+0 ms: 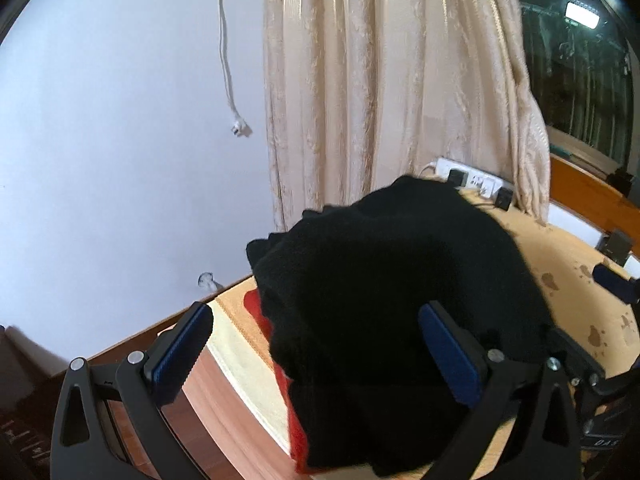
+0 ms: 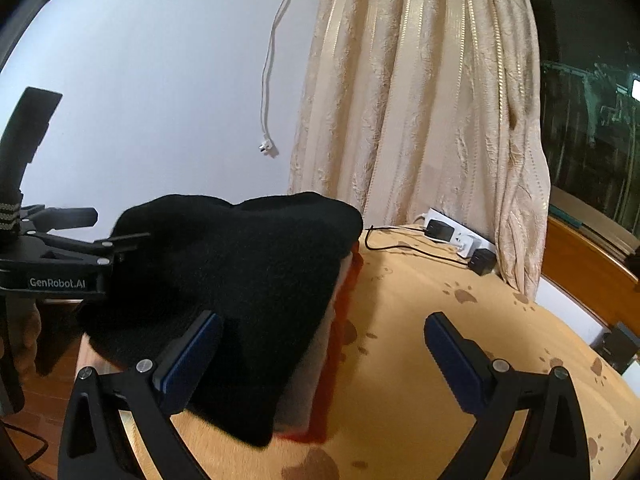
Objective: Fold clothes
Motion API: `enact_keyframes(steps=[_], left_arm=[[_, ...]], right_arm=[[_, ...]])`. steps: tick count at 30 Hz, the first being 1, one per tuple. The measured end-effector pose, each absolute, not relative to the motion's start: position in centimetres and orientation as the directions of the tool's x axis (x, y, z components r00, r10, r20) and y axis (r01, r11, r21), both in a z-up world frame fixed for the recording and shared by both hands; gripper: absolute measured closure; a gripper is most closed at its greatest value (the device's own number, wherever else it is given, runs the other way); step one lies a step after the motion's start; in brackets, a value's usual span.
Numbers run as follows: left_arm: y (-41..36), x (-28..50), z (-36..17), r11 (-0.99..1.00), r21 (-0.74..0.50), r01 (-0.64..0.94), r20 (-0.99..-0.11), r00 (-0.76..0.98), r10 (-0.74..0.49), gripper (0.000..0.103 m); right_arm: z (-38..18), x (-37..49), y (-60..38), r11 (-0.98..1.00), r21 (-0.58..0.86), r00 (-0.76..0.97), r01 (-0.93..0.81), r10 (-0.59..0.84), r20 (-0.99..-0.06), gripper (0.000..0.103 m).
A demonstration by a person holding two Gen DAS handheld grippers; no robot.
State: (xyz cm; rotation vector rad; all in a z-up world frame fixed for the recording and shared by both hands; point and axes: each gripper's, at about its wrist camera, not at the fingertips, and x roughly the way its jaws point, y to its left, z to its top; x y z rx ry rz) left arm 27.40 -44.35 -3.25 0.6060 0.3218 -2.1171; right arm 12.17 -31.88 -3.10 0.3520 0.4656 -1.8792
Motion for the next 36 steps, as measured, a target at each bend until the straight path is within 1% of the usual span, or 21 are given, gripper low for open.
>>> enact_keyframes(steps=[3, 8, 11, 14, 18, 23, 27, 32, 36], left_arm=[[-42.9, 27.9, -2.5, -0.584, -0.049, 0.811, -0.516, -0.521, -0.68, 0.0], [-40.8, 28.5, -1.7, -0.584, -0.149, 0.798, -0.529, -0.563, -0.635, 0.0], [-39.8, 28.0, -1.3, -0.583, -0.17, 0.794, -0.524, -0.574, -0.629, 0.0], [-38.7, 27.4, -1.1, -0.582, -0.154, 0.798, -0.53, -0.564, -0.633, 0.0], [-37.7, 26.2, -1.5, -0.581, -0.14, 0.801, -0.559, -0.549, -0.622, 0.0], [-37.3, 25.1, -2.3, -0.555, -0.12, 0.823, -0.598, -0.506, -0.621, 0.0], [-37.0, 25.0, -2.3, -0.528, -0.09, 0.844, -0.593, -0.472, -0.653, 0.0], [-35.9, 24.6, -2.1, -0.529, -0.027, 0.848, -0.562, -0.451, -0.694, 0.0], [-35.4, 24.2, -2.1, -0.558, -0.018, 0.83, -0.564, -0.469, -0.68, 0.0]], right_arm=[[-2.7, 12.2, -30.1, -0.336, -0.127, -0.357, 0.933, -0.827, -0.435, 0.001], [-2.2, 11.5, -27.1, -0.379, -0.074, -0.375, 0.922, -0.833, -0.406, 0.001], [-2.0, 10.7, -25.4, -0.4, -0.058, -0.389, 0.915, -0.83, -0.401, 0.001], [-2.1, 9.6, -24.0, -0.424, -0.033, -0.402, 0.905, -0.829, -0.388, 0.001], [-2.0, 8.2, -22.8, -0.446, 0.015, -0.404, 0.895, -0.823, -0.4, 0.001], [-1.5, 6.5, -21.7, -0.476, 0.065, -0.417, 0.877, -0.821, -0.389, 0.001], [-1.3, 5.9, -21.3, -0.478, 0.087, -0.413, 0.874, -0.824, -0.387, 0.001], [-1.5, 6.0, -21.5, -0.474, 0.07, -0.412, 0.877, -0.82, -0.397, 0.001], [-1.4, 6.6, -21.7, -0.465, 0.038, -0.414, 0.884, -0.819, -0.397, 0.001]])
